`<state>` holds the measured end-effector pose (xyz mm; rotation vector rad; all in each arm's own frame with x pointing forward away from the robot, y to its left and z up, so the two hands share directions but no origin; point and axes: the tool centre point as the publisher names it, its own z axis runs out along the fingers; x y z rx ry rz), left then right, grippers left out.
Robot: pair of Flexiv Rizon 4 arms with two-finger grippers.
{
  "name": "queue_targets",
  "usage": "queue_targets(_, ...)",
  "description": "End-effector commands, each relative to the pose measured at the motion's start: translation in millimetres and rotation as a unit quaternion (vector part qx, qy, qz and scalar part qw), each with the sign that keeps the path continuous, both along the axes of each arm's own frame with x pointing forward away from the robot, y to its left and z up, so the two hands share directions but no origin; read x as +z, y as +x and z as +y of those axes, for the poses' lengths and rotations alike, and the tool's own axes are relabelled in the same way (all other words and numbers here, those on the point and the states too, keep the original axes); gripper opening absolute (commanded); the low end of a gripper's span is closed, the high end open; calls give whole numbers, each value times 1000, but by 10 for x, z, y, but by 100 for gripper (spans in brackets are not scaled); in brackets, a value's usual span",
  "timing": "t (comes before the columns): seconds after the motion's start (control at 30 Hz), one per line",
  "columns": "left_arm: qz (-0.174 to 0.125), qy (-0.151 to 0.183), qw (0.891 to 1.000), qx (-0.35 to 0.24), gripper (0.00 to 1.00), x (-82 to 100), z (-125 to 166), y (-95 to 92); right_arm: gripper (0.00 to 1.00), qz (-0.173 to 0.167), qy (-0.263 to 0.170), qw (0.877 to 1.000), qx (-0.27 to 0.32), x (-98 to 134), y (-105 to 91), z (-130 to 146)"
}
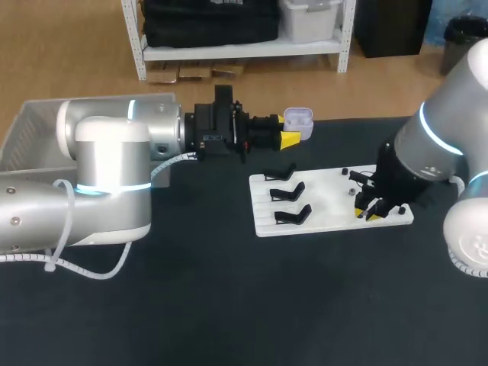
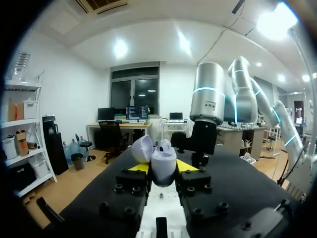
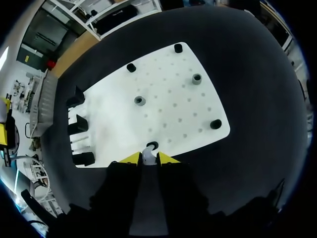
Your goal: Pick up each earbud case from the left stands, insert the matching earbuds, close the lid, and place the case in the box.
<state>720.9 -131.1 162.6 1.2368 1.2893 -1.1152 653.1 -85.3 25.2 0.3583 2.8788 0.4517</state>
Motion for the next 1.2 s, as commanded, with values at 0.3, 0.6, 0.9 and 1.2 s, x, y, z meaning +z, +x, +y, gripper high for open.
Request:
queue_targets(0.3, -1, -2, 1000, 0, 0, -7, 2, 0, 0, 56, 27, 997, 42, 444, -44, 18)
queue_targets(0.6, -1, -2, 1000, 0, 0, -7, 2, 0, 0, 137, 8, 972, 190, 1191, -121, 255)
queue_targets(0.9, -1, -2, 1000, 0, 0, -7, 2, 0, 0, 129, -6, 960, 248, 1746, -71, 491)
queue_targets(1.2, -1, -2, 1000, 0, 0, -7, 2, 0, 0, 100, 9, 953, 287, 2088, 19, 787)
